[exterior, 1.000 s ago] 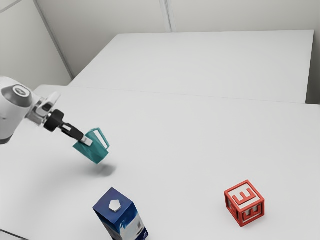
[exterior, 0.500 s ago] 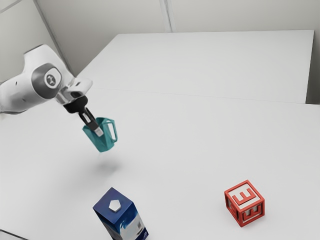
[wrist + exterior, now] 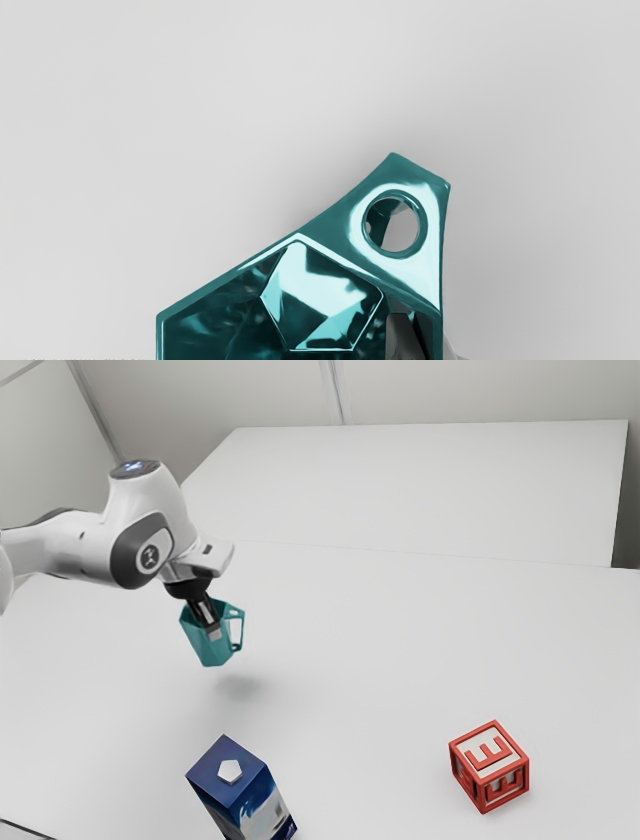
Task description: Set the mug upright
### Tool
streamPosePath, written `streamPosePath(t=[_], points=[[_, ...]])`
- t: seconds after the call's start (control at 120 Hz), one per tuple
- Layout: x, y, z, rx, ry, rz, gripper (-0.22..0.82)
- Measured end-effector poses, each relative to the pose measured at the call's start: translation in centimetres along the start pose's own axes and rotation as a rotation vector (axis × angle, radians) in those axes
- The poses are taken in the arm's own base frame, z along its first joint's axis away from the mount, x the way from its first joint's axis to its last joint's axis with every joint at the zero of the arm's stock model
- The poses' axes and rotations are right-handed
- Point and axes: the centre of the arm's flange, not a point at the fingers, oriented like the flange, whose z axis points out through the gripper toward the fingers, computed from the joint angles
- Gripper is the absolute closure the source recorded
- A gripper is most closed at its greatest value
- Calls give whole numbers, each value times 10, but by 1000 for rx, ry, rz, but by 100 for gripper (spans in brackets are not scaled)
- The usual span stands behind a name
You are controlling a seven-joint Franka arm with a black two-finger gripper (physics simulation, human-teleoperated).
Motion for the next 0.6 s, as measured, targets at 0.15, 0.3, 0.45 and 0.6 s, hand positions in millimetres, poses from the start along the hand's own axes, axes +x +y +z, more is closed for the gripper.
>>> streamPosePath(t=[0.15, 0.3, 0.45, 0.6], points=[[-1, 9, 13, 39, 2, -44, 79], [-4, 16, 26, 64, 10, -91, 79], [-9, 23, 42, 71, 21, -142, 79], [-9, 25, 53, 83, 45, -182, 79]])
